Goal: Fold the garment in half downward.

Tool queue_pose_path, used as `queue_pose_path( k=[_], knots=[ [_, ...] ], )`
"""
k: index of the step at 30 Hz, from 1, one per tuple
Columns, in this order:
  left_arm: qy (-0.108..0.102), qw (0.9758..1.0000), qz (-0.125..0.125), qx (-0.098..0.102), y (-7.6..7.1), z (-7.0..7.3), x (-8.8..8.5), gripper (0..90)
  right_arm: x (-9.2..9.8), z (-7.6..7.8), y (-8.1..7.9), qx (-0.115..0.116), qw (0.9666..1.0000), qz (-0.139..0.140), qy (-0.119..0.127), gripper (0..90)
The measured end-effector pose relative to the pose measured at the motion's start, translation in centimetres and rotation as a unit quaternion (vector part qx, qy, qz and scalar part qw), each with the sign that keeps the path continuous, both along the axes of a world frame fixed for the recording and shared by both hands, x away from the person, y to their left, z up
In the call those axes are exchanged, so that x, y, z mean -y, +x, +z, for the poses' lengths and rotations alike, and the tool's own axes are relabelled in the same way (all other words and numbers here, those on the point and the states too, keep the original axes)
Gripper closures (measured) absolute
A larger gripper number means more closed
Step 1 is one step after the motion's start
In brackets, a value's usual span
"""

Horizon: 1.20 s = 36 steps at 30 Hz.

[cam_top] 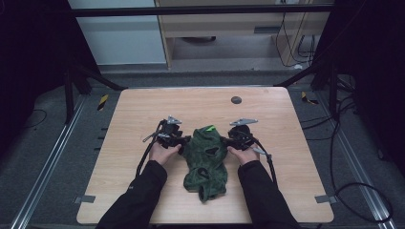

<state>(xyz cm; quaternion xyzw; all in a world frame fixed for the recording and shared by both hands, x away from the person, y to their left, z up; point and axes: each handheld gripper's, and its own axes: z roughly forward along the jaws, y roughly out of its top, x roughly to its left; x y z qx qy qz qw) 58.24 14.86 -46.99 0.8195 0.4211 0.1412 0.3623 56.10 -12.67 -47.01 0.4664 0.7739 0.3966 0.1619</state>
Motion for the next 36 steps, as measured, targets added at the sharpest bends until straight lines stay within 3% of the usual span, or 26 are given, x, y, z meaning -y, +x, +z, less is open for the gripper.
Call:
queue_pose_path(
  k=[6,13,22,29,36],
  knots=[
    [0.005,0.9999,-0.008,-0.006,0.2,-0.4,0.4,54.3,-0.2,-0.5,0.2,-0.008,1.0000,0.002,-0.004,54.9],
    [0.001,0.9995,-0.011,-0.031,0.5,-1.1,0.5,60.6,-0.6,-1.1,0.5,-0.020,0.9997,0.007,-0.009,56.7],
    [0.006,0.9987,-0.014,-0.048,0.5,-1.6,1.0,68.6,-0.8,-1.7,0.7,-0.036,0.9992,0.011,-0.013,60.4],
    [0.014,0.9988,-0.010,-0.045,0.3,-1.7,1.4,74.7,-0.9,-2.1,0.7,-0.042,0.9988,0.017,-0.019,65.3],
    [0.005,0.9986,0.001,-0.052,0.2,-1.8,1.4,81.3,-1.1,-2.3,0.7,-0.049,0.9983,0.021,-0.025,72.6]
  ],
)
